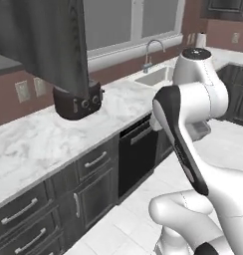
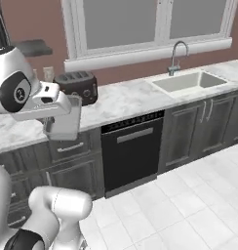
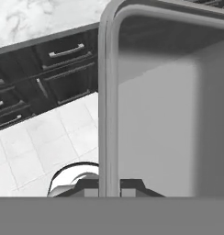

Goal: Retrieve the tupperware and aluminum foil from the cabinet and place them on the dining counter near the plate with onion and chicken drumstick to prepare for storing leftovers.

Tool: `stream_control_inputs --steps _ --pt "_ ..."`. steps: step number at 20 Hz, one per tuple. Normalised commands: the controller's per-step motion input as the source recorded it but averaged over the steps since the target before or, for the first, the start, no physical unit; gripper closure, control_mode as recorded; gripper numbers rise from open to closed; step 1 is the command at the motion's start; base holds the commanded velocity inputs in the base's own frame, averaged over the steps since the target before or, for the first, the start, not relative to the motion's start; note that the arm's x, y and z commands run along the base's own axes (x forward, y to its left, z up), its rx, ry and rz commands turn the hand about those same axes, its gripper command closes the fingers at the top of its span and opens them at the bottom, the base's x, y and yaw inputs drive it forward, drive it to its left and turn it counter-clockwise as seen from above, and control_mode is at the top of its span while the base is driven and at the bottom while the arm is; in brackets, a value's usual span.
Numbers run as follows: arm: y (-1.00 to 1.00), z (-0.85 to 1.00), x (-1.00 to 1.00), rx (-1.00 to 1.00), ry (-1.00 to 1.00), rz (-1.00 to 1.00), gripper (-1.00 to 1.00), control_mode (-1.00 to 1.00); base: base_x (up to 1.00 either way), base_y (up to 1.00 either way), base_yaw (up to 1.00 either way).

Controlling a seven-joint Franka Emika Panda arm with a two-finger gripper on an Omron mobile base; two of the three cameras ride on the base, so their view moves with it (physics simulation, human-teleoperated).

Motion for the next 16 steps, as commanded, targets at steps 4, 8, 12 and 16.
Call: stream_control_inputs --steps 4,8,12,16 --pt "0.0 0.0 0.0 0.0 0.0 0.0 1.0 1.0 0.06 -0.39 -0.78" --pt "0.0 0.0 0.0 0.0 0.0 0.0 1.0 1.0 0.28 -0.31 -0.72" --pt "0.0 0.0 0.0 0.0 0.0 0.0 1.0 1.0 0.39 -0.26 -0.69" --pt "0.0 0.0 0.0 0.0 0.0 0.0 1.0 1.0 0.46 -0.19 -0.67"
